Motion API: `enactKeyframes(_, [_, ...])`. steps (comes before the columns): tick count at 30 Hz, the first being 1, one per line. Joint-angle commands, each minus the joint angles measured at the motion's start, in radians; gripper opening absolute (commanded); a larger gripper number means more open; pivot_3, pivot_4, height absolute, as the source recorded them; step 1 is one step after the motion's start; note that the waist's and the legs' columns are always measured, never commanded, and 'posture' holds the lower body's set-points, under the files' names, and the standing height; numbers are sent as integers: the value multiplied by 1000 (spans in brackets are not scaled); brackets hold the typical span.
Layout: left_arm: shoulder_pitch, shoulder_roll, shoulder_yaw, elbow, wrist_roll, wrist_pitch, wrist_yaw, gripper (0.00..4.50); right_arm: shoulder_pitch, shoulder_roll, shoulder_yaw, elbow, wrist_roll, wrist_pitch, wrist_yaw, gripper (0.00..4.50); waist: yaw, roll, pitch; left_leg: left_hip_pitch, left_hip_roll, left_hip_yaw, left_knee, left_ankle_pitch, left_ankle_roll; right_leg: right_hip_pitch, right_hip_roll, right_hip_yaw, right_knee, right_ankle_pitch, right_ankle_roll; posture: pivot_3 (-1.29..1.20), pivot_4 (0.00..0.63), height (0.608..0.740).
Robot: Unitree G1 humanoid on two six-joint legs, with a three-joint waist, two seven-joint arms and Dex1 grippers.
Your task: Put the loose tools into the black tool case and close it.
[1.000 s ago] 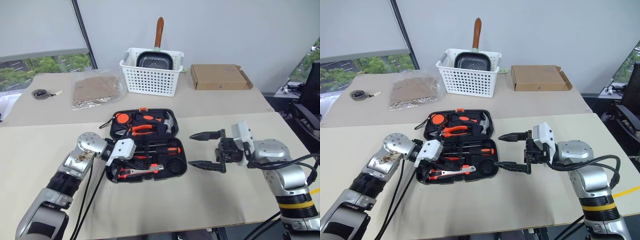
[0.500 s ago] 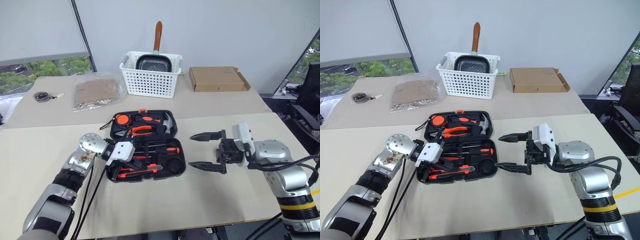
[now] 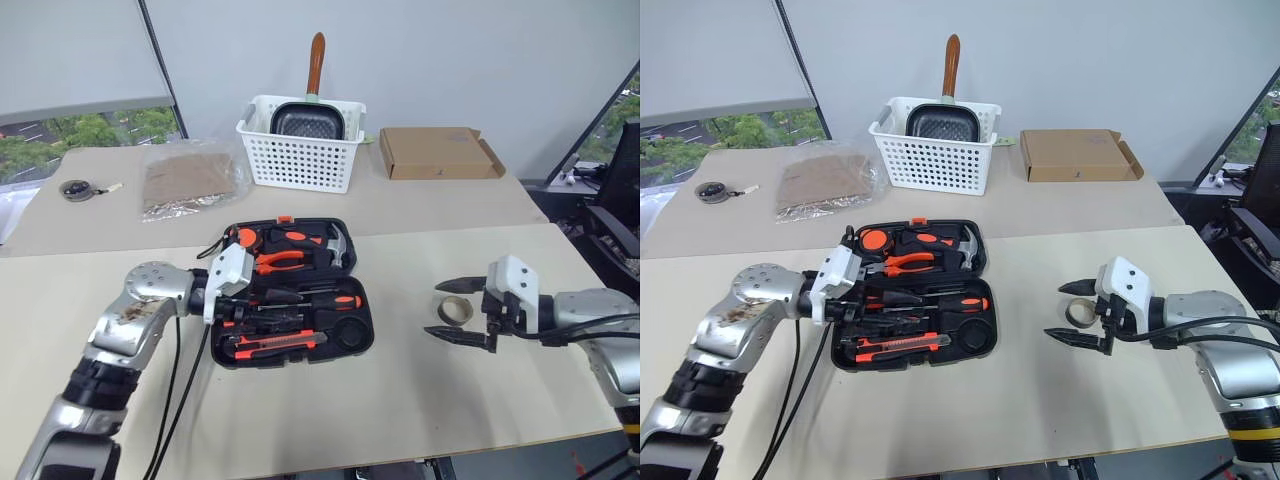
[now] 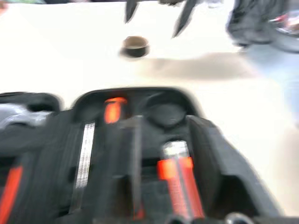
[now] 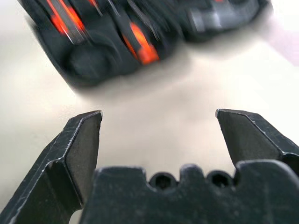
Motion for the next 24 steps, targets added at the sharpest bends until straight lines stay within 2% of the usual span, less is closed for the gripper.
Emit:
enactKeyframes(1, [33,29,44,-121,-65,70,33,3284,-7,-39,23,-8,-46,73,-25,4500,1,0,0,0,0,0,0,0,0,0,0,0,0,0,0,0,150,700])
enactKeyframes(4, [77,62,56,-172,-85,90,25,4471,-27,-41,51,3,-60,106,-22,4500,2,-1,0,0,0,0,0,-1,1,1,0,0,0,0,0,0,150,700])
enactKeyframes(6, [105,77,63,-189,-85,86,29,4471,-45,-39,73,14,-74,122,-23,4500,2,-1,1,0,0,-1,0,-1,1,0,0,0,0,0,0,0,150,700])
enactKeyframes(10, [151,88,80,-209,-76,62,33,4500,-75,-35,111,54,-115,137,-36,3570,2,0,1,1,0,-1,0,-1,1,1,0,-1,0,0,0,0,150,700])
enactKeyframes(20, [181,82,79,-251,-68,62,69,4500,-113,-7,148,114,-164,108,-49,52,3,-1,1,0,-1,-1,0,-1,1,1,0,-1,-1,0,0,0,150,700])
enactKeyframes(24, [166,80,71,-258,-72,76,82,4500,-122,-8,152,127,-175,117,-54,18,2,-1,0,0,-1,-1,0,-1,1,1,0,-1,0,0,0,0,150,700])
